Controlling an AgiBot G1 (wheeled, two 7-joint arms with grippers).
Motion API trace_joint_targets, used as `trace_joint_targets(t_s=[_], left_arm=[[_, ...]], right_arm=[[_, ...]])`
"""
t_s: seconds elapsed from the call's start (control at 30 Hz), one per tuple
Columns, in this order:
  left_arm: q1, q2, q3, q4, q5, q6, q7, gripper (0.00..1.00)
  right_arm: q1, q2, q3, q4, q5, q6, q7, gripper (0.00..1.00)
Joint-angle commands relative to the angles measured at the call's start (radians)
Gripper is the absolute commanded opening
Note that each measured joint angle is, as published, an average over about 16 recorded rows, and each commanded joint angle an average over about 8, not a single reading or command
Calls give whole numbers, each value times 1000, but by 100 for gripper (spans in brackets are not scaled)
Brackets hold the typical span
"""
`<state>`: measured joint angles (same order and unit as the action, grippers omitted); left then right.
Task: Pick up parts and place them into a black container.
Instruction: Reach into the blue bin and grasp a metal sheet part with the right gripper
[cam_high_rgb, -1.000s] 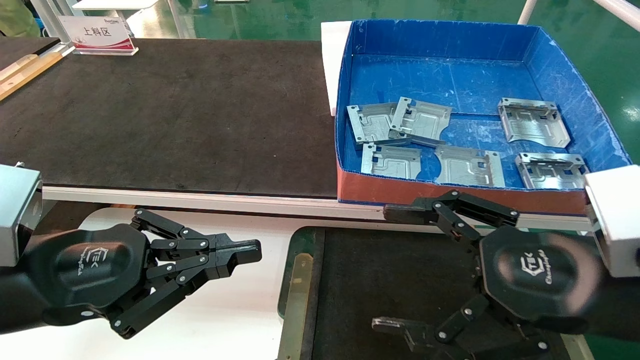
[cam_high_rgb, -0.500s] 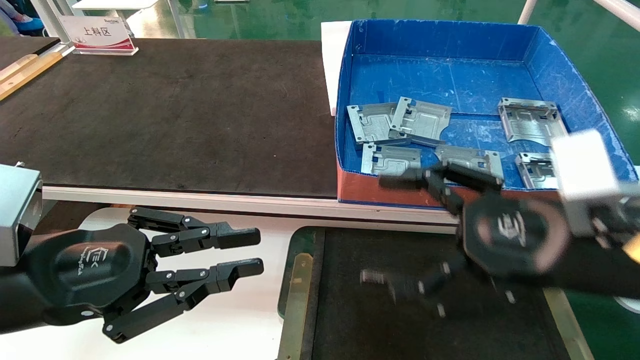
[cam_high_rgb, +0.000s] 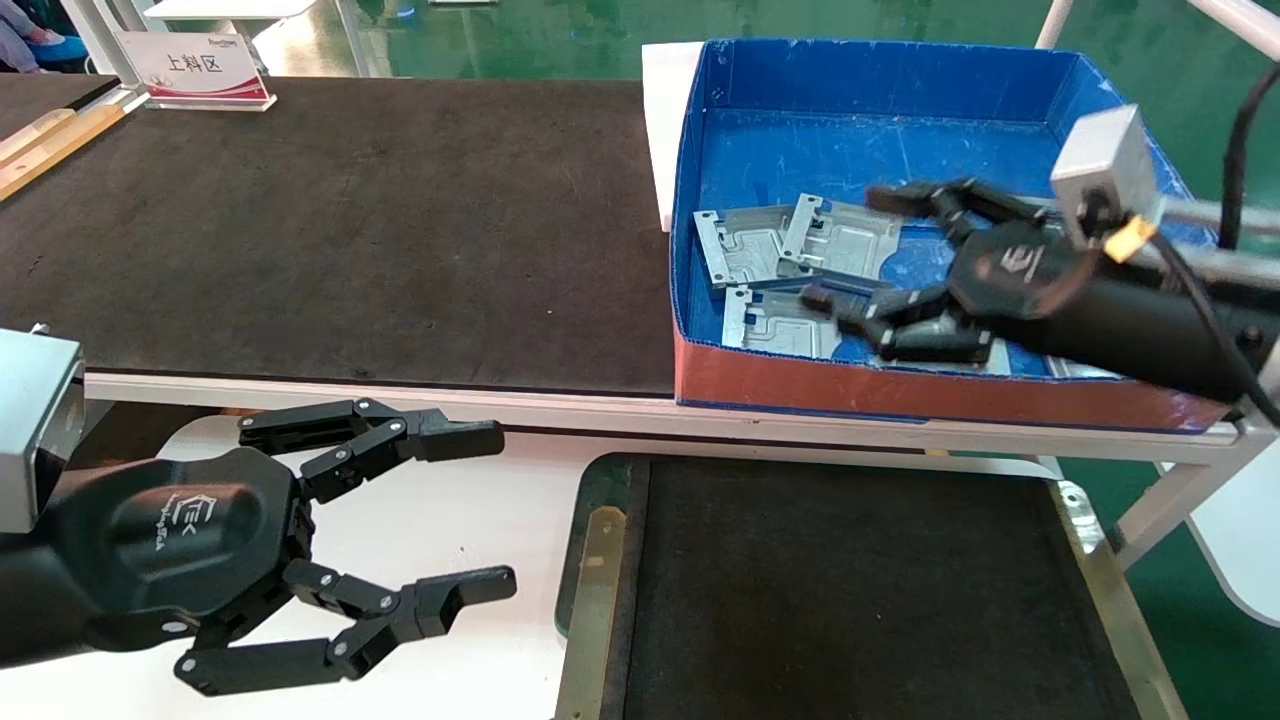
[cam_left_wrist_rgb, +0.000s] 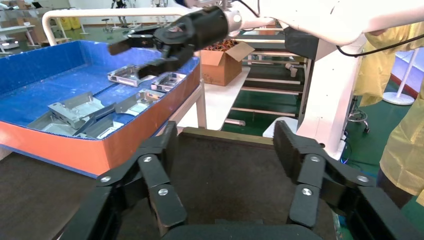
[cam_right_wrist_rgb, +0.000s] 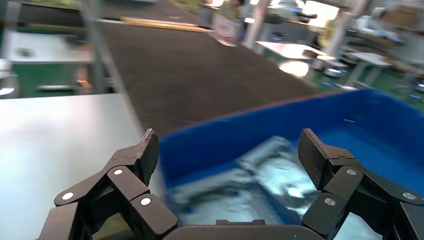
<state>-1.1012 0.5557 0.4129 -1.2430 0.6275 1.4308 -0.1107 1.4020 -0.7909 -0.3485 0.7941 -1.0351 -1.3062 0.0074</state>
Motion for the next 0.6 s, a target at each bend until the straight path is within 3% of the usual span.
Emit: trace_joint_targets(t_s=[0.03, 0.2, 0.6], left_arm=[[0, 0, 0, 0, 0, 0, 0, 100], [0, 0, 0, 0, 0, 0, 0, 100], [0, 0, 0, 0, 0, 0, 0, 100]], right_arm=[[28, -15, -2, -61, -19, 15, -29, 100], [97, -50, -14, -210, -67, 68, -85, 100], [259, -140, -47, -533, -172, 281, -157, 100]])
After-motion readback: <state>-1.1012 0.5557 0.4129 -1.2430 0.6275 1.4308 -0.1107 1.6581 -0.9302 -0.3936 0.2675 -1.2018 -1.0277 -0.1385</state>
